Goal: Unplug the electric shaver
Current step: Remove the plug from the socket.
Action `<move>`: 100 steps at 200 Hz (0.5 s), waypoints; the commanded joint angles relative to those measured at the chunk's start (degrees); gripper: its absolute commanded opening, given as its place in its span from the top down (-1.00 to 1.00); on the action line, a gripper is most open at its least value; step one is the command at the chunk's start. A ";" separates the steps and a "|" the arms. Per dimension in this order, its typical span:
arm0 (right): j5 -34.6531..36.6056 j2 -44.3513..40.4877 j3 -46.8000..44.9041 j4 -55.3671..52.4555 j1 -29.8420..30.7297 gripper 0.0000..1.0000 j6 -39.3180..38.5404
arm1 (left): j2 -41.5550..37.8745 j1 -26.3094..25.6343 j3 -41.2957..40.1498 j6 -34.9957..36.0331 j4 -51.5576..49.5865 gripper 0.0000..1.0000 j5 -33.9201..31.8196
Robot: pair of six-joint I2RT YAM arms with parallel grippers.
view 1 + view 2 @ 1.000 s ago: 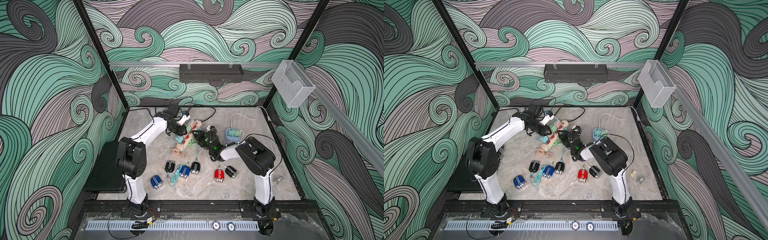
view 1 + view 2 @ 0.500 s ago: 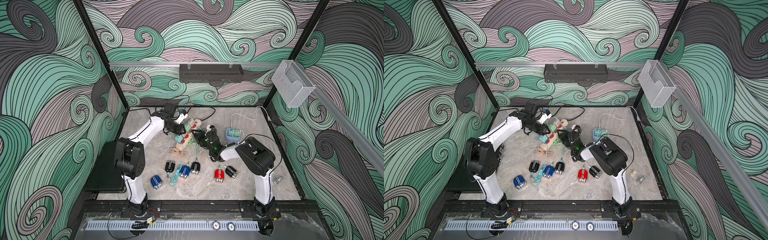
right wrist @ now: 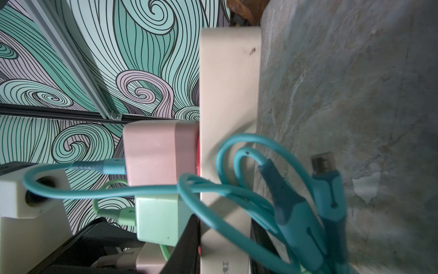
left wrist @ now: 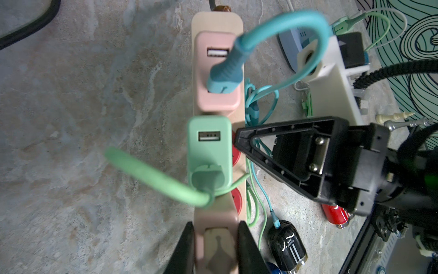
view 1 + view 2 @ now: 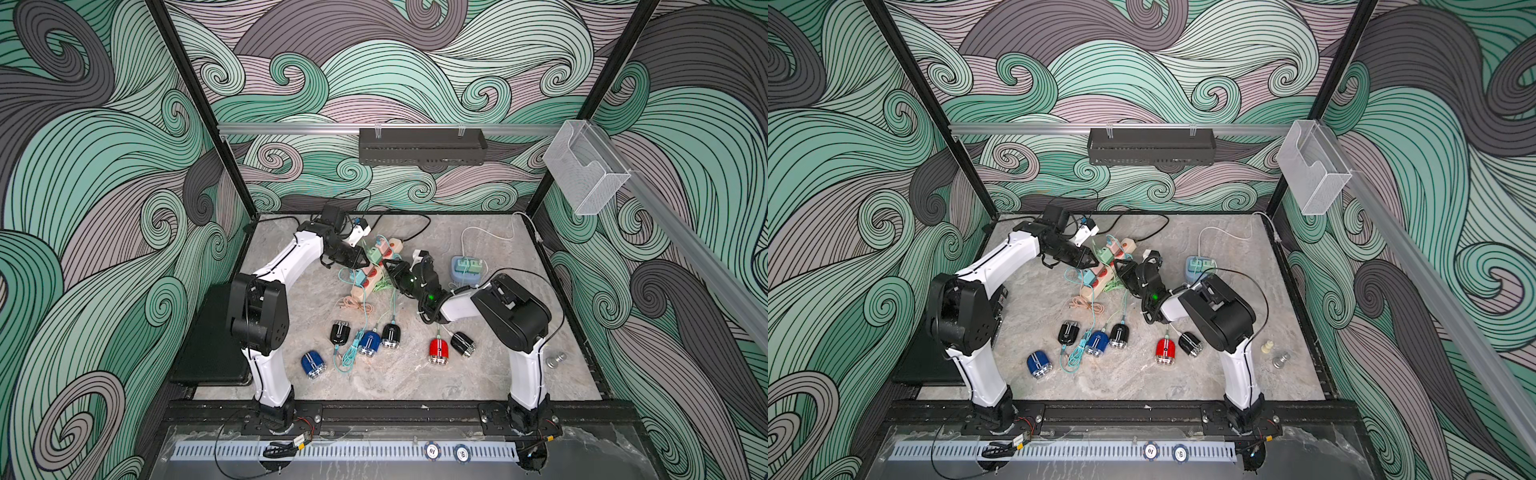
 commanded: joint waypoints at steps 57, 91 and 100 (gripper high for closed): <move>8.11 -1.95 1.38 -17.96 -1.09 0.85 -4.82 | -5.07 -6.93 1.80 3.91 0.18 1.00 -3.71; 8.27 -1.79 0.94 -17.23 -1.13 0.85 -4.80 | -4.79 -8.63 2.72 2.07 -1.07 1.00 -6.15; 7.99 -1.61 0.09 -14.75 -1.11 0.85 -4.82 | -4.78 -8.29 3.16 2.12 -1.84 1.00 -7.71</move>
